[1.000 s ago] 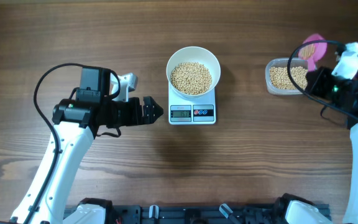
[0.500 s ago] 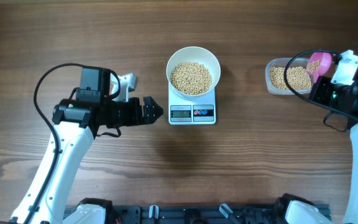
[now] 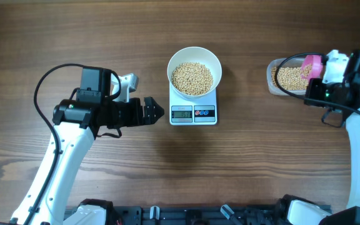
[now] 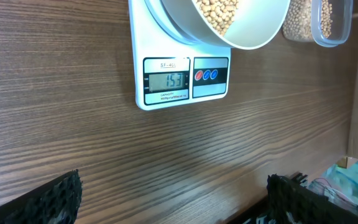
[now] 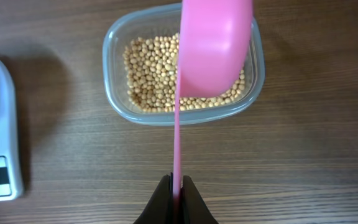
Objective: Scoop item into bowl and weigh 150g on scale
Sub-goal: 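Lower the scoop into the soybean tub with the right gripper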
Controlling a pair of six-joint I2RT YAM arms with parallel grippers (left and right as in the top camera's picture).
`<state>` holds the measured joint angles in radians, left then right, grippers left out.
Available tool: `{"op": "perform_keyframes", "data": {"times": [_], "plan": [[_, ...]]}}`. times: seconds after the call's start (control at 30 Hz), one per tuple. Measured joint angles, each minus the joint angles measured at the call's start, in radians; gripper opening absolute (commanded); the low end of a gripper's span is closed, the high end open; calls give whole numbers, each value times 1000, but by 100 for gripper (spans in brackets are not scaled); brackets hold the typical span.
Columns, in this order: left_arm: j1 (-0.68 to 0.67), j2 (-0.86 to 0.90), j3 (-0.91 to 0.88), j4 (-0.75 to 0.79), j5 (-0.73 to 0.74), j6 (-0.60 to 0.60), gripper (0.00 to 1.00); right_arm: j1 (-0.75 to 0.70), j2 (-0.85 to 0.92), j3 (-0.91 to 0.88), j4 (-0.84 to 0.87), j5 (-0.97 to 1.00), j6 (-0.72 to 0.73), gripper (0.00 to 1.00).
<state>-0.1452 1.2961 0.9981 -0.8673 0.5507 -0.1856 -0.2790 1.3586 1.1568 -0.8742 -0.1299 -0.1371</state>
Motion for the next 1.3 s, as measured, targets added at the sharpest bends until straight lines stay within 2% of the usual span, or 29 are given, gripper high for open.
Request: {"op": "perform_keyframes", "data": {"times": [0.57, 0.87, 1.3], "plan": [[0, 0, 0, 0, 0, 0, 100, 64, 24, 0, 0, 116, -61, 4], [0, 0, 0, 0, 0, 0, 100, 115, 43, 0, 8, 240, -90, 4], [0, 0, 0, 0, 0, 0, 100, 145, 43, 0, 26, 296, -97, 4]]}}
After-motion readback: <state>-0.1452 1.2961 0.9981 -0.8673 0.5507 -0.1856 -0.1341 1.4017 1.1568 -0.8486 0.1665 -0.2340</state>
